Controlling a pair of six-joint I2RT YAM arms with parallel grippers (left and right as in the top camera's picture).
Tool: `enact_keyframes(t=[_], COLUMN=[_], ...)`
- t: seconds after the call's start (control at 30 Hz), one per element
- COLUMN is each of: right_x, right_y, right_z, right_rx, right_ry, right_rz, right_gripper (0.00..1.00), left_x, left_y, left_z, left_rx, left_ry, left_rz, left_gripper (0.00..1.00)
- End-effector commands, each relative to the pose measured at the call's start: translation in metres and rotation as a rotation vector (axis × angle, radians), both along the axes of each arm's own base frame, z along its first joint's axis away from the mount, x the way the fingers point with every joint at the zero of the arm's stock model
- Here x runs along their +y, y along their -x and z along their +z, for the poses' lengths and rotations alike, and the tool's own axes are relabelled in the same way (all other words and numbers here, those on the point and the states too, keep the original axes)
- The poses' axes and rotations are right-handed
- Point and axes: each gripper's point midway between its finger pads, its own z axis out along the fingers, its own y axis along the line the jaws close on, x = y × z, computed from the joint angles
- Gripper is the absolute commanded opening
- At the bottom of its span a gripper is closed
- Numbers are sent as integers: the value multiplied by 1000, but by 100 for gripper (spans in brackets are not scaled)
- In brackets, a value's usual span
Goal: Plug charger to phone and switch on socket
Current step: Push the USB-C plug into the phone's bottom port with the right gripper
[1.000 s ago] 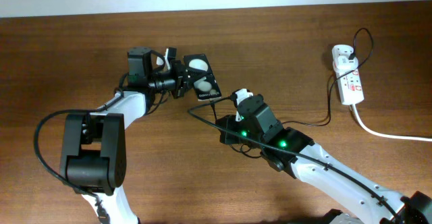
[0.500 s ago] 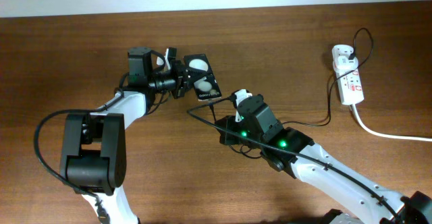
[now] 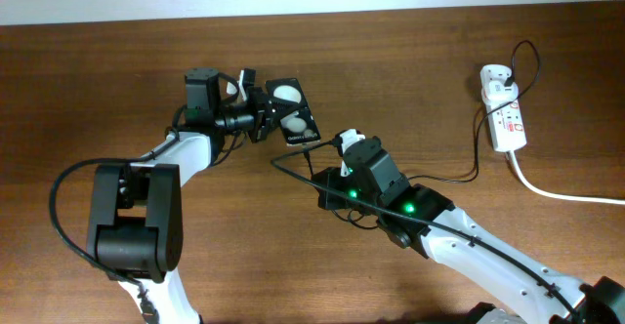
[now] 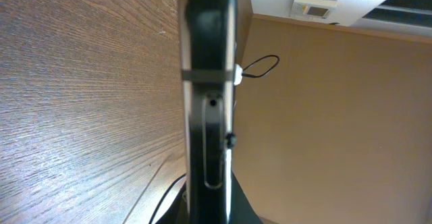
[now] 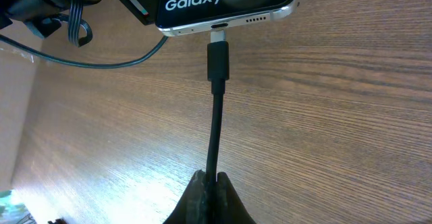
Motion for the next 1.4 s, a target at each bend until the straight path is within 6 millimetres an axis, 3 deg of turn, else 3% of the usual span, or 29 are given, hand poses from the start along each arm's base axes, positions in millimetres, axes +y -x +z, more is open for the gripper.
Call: enact_keyframes(t=[0.0, 1.37], right_x=[-2, -4], right_y=[-3, -6], right_z=[-2, 7], right_rx=[-8, -68], right_ry=[17, 33], right_rz=[-3, 13], right_gripper=[4, 4], left_x=[-2, -1], left_y=[0, -2], left_z=[6, 4], left_rx=[-20, -30], left_ry=[9, -4], left_rz=[-16, -7], left_gripper=[0, 0])
